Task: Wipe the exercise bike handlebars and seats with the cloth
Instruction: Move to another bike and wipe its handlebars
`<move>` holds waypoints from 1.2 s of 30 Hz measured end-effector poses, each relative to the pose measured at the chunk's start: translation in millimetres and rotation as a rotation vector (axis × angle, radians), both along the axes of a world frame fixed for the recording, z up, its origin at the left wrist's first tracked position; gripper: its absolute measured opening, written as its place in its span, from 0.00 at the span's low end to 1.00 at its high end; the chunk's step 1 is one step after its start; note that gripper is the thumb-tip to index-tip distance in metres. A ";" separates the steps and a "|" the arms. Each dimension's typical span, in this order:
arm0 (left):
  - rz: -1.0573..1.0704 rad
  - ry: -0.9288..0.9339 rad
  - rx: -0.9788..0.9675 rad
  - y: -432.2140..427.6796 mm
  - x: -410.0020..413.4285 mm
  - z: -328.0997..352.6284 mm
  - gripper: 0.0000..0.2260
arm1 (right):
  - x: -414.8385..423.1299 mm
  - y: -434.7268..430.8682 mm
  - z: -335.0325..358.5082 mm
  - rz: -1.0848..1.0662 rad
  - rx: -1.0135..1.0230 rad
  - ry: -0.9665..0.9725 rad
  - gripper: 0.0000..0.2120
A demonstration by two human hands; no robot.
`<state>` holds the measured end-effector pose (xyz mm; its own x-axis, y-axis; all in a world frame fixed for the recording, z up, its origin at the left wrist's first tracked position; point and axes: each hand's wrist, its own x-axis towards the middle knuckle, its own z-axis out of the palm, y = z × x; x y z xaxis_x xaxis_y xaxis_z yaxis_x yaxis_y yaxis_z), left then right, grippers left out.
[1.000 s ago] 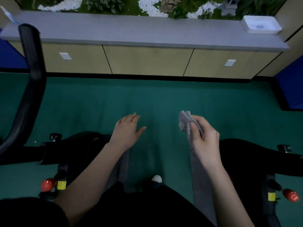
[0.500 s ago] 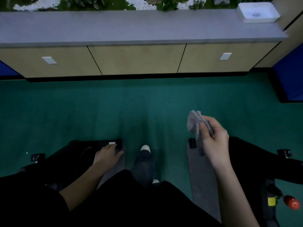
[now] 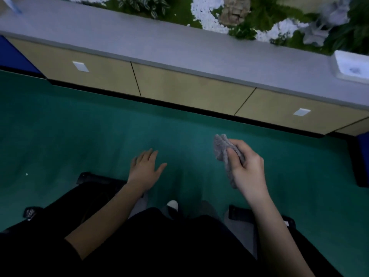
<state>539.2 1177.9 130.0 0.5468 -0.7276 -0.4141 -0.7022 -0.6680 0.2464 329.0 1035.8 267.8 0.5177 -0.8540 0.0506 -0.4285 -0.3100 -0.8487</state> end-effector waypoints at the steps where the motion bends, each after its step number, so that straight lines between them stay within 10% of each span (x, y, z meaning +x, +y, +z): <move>1: 0.020 -0.015 -0.011 -7.6 6.7 2.5 0.30 | 6.9 -9.2 -0.6 0.017 0.010 0.004 0.10; 21: 0.330 -0.216 -0.128 -205.3 63.2 67.2 0.30 | 123.2 -271.3 -3.4 0.267 0.116 -0.061 0.12; 36: 0.659 -0.099 -0.125 -179.4 217.6 34.7 0.29 | 345.2 -264.7 -5.4 0.672 0.063 -0.015 0.13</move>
